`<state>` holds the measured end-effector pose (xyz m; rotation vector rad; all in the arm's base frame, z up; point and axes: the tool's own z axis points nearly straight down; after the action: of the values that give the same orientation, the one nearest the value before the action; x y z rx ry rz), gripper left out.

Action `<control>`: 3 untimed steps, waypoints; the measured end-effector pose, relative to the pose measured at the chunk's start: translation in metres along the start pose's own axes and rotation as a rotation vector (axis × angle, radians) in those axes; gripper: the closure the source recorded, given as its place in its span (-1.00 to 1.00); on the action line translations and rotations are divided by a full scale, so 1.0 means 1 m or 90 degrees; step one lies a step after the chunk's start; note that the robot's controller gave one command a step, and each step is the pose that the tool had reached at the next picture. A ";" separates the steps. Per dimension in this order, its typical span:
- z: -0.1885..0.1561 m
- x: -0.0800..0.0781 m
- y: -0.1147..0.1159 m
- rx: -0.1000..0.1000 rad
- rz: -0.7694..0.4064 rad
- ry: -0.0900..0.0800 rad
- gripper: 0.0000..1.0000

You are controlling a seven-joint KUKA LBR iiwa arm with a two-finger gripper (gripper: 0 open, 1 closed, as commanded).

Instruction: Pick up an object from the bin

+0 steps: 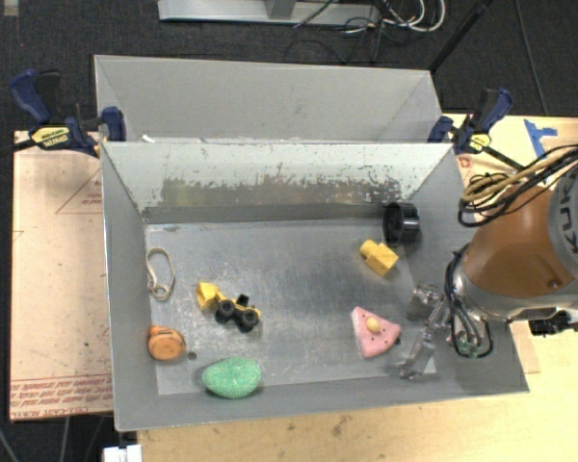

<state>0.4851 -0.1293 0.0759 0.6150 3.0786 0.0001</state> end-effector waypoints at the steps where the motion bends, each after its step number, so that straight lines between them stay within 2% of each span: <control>1: 0.000 0.000 0.000 0.000 0.000 0.000 -1.00; 3: 0.004 0.011 0.023 -0.001 0.008 -0.003 -1.00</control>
Offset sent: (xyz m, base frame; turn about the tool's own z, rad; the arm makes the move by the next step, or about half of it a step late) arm -0.0065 0.0296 -0.0059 0.0100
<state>0.4833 -0.1039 0.0724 0.6335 3.0698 0.0017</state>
